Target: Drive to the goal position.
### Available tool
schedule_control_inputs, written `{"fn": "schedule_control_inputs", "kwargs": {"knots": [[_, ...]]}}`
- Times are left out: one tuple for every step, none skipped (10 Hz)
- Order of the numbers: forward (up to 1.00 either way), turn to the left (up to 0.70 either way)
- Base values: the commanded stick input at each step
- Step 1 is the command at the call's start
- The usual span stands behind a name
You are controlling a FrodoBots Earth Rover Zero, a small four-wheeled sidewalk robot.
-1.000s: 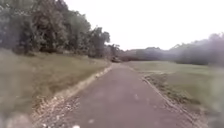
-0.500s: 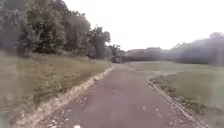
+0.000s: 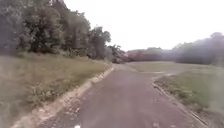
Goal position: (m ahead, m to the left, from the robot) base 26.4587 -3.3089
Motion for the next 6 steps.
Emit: {"fn": "schedule_control_inputs", "kwargs": {"knots": [[0.7,0.0],[0.7,-0.14],[0.7,-0.14],[0.7,-0.14],[0.7,-0.14],[0.7,-0.14]]}}
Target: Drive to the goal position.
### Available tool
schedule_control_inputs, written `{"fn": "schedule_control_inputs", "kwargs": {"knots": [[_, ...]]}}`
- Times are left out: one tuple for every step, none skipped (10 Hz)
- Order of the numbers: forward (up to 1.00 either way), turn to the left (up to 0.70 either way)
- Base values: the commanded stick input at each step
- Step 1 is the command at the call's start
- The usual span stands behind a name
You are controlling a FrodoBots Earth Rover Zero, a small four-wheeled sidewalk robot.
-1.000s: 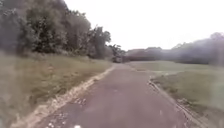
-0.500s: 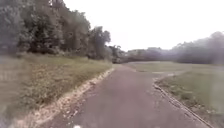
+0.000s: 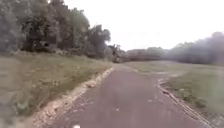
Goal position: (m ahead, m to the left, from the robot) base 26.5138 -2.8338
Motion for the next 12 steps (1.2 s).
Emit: {"fn": "schedule_control_inputs", "kwargs": {"knots": [[0.7,-0.14],[0.7,-0.14],[0.7,-0.14],[0.7,-0.14],[0.7,-0.14],[0.7,-0.14],[0.7,-0.03],[0.7,-0.01],[0.7,0.0],[0.7,0.0],[0.7,-0.09],[0.7,-0.12]]}}
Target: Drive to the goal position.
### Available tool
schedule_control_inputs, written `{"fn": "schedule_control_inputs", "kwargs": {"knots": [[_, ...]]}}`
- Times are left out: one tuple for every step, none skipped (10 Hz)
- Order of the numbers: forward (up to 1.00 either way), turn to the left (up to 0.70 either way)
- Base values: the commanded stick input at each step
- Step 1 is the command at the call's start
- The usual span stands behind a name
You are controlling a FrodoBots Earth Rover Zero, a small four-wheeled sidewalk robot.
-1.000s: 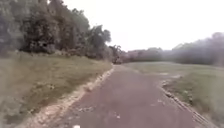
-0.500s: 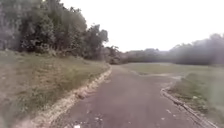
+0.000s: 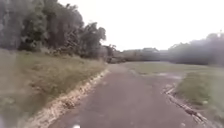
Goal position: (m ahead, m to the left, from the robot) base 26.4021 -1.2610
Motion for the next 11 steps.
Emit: {"fn": "schedule_control_inputs", "kwargs": {"knots": [[0.7,-0.14],[0.7,-0.14],[0.7,-0.14],[0.7,-0.14],[0.7,-0.14],[0.7,-0.14],[0.7,-0.14],[0.7,-0.01],[0.7,0.0],[0.7,-0.03],[0.7,-0.09]]}}
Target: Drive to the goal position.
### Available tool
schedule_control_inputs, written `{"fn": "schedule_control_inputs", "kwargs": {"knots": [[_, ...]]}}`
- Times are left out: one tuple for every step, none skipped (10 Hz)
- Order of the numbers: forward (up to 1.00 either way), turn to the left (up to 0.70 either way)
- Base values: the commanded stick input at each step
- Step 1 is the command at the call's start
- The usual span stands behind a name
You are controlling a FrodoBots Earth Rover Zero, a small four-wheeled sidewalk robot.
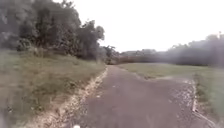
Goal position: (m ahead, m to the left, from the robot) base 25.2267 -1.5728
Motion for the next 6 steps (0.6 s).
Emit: {"fn": "schedule_control_inputs", "kwargs": {"knots": [[0.7,-0.14],[0.7,-0.14],[0.7,-0.14],[0.7,-0.14],[0.7,-0.14],[0.7,-0.14]]}}
